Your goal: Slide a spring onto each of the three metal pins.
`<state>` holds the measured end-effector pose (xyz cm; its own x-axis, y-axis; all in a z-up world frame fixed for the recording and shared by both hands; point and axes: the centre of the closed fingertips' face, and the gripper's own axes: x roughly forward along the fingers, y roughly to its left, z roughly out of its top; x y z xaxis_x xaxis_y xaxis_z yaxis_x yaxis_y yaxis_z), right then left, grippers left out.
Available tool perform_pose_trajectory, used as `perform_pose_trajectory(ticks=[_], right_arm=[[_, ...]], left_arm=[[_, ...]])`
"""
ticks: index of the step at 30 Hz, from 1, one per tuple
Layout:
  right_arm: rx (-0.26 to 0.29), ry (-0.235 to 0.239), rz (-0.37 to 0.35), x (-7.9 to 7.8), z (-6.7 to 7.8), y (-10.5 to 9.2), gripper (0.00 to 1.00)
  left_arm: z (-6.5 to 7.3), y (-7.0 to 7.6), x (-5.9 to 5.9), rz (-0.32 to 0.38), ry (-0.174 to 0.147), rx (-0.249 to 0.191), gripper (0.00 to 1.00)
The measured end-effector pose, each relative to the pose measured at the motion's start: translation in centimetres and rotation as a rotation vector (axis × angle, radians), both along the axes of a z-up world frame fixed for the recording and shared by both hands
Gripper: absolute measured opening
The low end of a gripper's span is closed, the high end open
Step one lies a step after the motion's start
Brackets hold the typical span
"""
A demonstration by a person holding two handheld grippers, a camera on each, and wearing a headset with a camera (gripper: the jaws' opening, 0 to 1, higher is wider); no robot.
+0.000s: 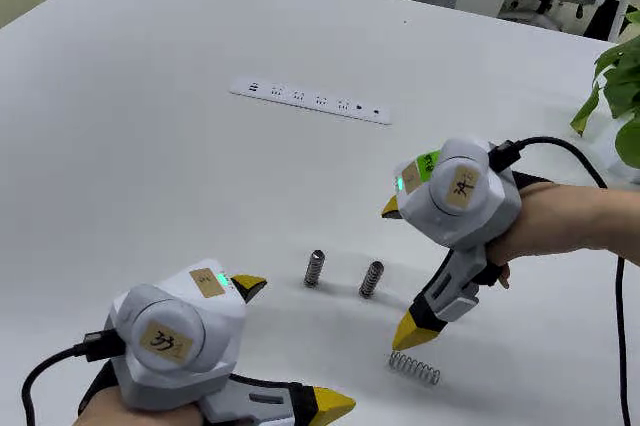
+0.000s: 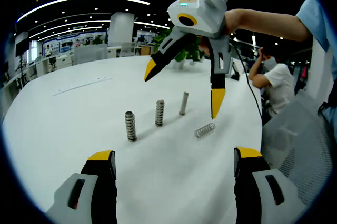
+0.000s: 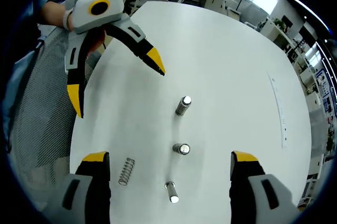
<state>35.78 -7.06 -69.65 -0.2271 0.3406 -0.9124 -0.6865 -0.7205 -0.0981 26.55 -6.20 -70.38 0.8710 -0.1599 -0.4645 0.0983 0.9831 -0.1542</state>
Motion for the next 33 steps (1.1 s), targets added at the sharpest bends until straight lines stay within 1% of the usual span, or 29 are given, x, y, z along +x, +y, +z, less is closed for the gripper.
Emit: perform_pose_trajectory(ticks=[3, 4, 8, 10, 13, 16, 20, 21, 27, 33], right_arm=[[0.025, 0.014, -0.038, 0.1, 0.3, -0.4, 0.99], [0.034, 0.027, -0.054, 0.0, 0.4, -0.7, 0.99], [0.062, 0.056, -0.092, -0.1, 0.7, -1.2, 0.99], [0.081, 0.071, -0.119, -0.2, 0.9, -1.6, 0.99], [0.110, 0.090, -0.153, 0.1, 1.2, -1.9, 0.99], [0.126, 0.112, -0.189, 0.2, 1.4, -2.8, 0.99], [0.144, 0.114, -0.222, 0.7, 1.4, -3.9, 0.98], [0.155, 0.122, -0.246, 0.9, 1.5, -4.2, 0.98], [0.204, 0.144, -0.326, 1.5, 1.7, -5.8, 0.97], [0.225, 0.163, -0.384, 1.5, 1.7, -7.9, 0.98]], left_arm=[[0.0, -0.2, 0.0, -0.007, 0.002, 0.001, 0.95], [0.0, -0.3, 0.0, -0.010, 0.004, 0.000, 0.95], [-0.2, -0.4, -0.1, -0.013, 0.011, 0.001, 0.95], [-0.1, -0.4, 0.0, -0.014, 0.009, 0.001, 0.95], [-0.1, -0.4, 0.0, -0.016, 0.013, 0.004, 0.95], [0.0, -0.4, 0.1, -0.019, 0.012, 0.006, 0.95], [0.1, -0.2, 0.2, -0.023, 0.013, 0.012, 0.95], [0.1, -0.1, 0.2, -0.026, 0.015, 0.016, 0.95], [-0.1, 0.7, 0.3, -0.042, 0.032, 0.032, 0.94], [0.0, 1.0, 0.3, -0.063, 0.047, 0.052, 0.94]])
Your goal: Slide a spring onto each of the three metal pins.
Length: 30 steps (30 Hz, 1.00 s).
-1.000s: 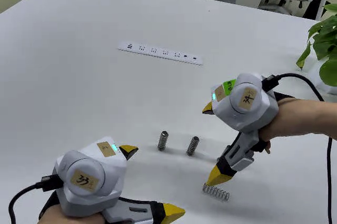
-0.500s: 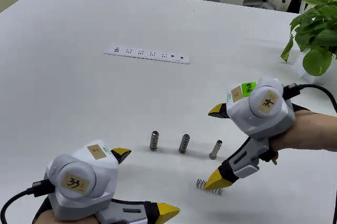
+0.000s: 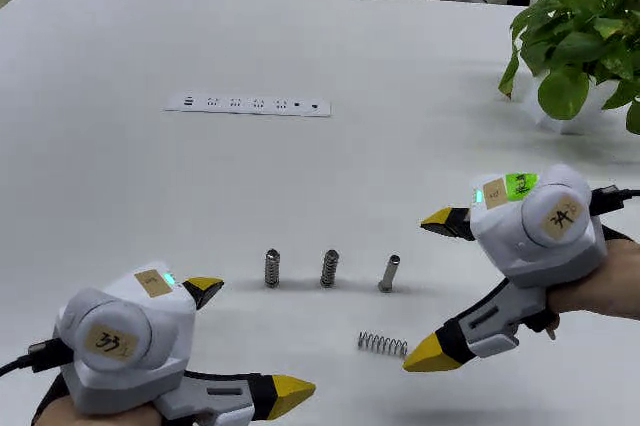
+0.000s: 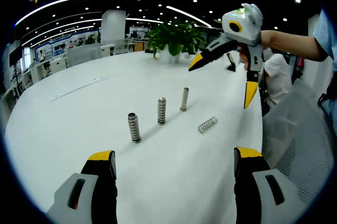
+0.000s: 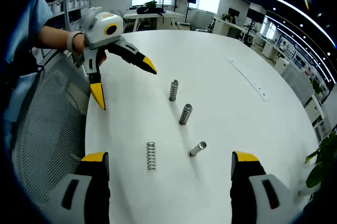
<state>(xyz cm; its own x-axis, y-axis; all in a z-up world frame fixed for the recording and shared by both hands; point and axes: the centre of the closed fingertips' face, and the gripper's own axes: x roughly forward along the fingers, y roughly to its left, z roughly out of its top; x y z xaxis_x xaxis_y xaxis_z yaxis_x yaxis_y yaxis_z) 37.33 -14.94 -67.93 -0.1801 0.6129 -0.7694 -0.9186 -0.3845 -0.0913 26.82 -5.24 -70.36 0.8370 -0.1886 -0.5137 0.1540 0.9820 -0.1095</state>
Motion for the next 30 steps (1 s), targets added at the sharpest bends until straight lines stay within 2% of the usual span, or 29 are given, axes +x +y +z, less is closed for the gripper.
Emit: perform_pose_trajectory(ticks=[6, 10, 16, 23, 30], right_arm=[[0.012, 0.014, -0.065, 0.8, -0.3, -1.9, 0.98], [0.021, 0.025, -0.087, 0.8, -0.4, -2.7, 0.97], [0.029, 0.033, -0.135, 1.0, -0.5, -3.9, 0.96], [0.024, 0.042, -0.159, 0.9, -0.9, -5.1, 0.96], [0.038, 0.061, -0.172, 0.5, -1.2, -5.3, 0.95]], left_arm=[[-0.1, 0.2, 0.0, -0.020, 0.013, 0.016, 0.94], [-0.2, 0.5, -0.1, -0.035, 0.022, 0.035, 0.94], [-0.1, -0.1, -0.3, -0.064, 0.041, 0.046, 0.94], [-0.2, -0.1, -0.4, -0.082, 0.060, 0.056, 0.94], [-0.1, -0.5, -0.1, -0.114, 0.068, 0.072, 0.91]])
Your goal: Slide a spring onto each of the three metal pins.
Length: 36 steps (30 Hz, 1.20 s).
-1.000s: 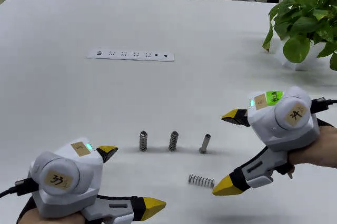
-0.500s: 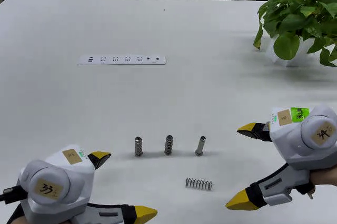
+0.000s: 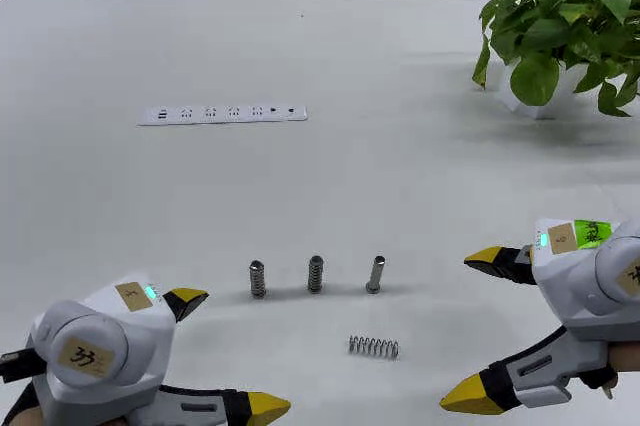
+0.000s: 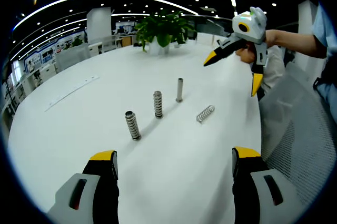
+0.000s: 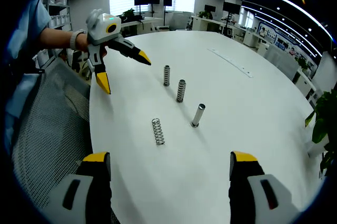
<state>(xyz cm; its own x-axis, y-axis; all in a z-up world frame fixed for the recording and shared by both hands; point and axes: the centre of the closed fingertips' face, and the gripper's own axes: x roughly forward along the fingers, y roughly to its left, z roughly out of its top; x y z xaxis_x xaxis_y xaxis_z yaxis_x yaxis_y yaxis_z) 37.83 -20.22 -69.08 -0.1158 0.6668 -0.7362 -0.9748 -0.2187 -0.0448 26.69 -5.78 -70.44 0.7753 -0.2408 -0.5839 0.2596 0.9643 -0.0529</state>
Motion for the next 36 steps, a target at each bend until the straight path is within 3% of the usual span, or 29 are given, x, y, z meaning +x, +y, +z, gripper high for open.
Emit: perform_pose_trajectory(ticks=[7, 14, 25, 36], right_arm=[[0.017, 0.016, -0.022, -0.2, -0.1, -0.1, 0.94], [0.037, 0.029, -0.040, -0.7, 0.2, 0.1, 0.93], [0.042, 0.042, -0.064, -1.0, 0.0, -0.7, 0.92], [0.058, 0.054, -0.072, -1.2, 0.2, -1.1, 0.90]], left_arm=[[0.5, -0.7, 0.8, -0.040, -0.005, 0.011, 0.88], [0.9, -2.4, 1.8, -0.110, -0.012, 0.022, 0.84], [0.1, -4.5, 3.0, -0.266, 0.033, 0.066, 0.76], [-0.6, -6.0, 5.7, -0.396, 0.082, 0.106, 0.63]])
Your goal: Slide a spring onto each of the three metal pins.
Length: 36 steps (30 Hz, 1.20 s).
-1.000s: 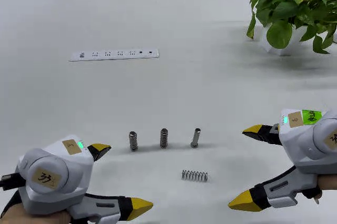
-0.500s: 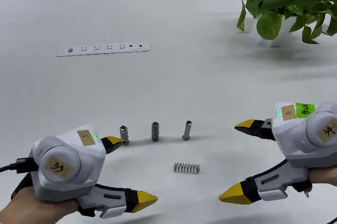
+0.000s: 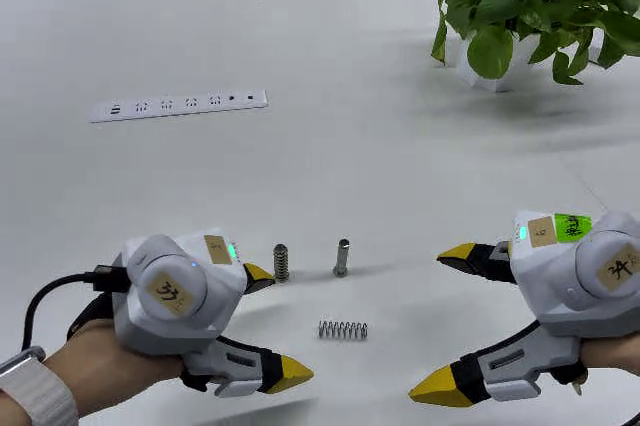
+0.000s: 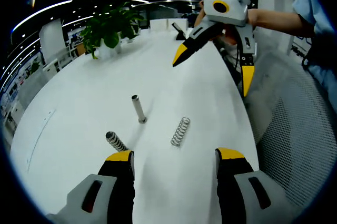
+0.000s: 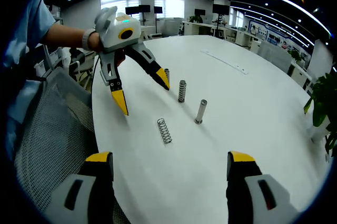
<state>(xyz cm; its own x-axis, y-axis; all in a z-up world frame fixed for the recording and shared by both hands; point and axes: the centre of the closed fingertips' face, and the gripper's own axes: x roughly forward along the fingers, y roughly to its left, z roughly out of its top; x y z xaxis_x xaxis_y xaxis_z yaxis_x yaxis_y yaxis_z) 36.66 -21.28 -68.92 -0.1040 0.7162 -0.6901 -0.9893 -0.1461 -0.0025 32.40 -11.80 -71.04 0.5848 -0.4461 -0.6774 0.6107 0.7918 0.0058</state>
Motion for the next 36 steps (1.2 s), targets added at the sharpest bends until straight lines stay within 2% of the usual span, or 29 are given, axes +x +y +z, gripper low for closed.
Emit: perform_pose_trajectory(ticks=[7, 10, 15, 22, 29, 36], right_arm=[[0.010, 0.006, -0.008, 0.0, -0.1, -0.3, 0.89], [0.017, 0.009, -0.016, 0.0, 0.0, -0.4, 0.89], [0.015, 0.014, -0.017, -0.3, -0.2, -0.6, 0.89], [0.023, 0.023, -0.029, -0.5, -0.2, -0.7, 0.88], [0.024, 0.028, -0.035, -0.8, -0.1, -0.8, 0.87], [0.023, 0.031, -0.036, -0.9, -0.3, -0.8, 0.87]], left_arm=[[-0.9, -1.4, 1.1, -0.057, 0.044, 0.011, 0.49], [-1.5, -1.7, 1.4, -0.072, 0.060, 0.035, 0.45], [-1.9, -2.5, 1.7, -0.091, 0.074, 0.046, 0.38], [-2.8, -2.7, 2.3, -0.098, 0.093, 0.066, 0.29], [-3.6, -2.9, 2.0, -0.129, 0.119, 0.102, 0.22], [-3.7, -2.7, 2.3, -0.132, 0.122, 0.109, 0.19]])
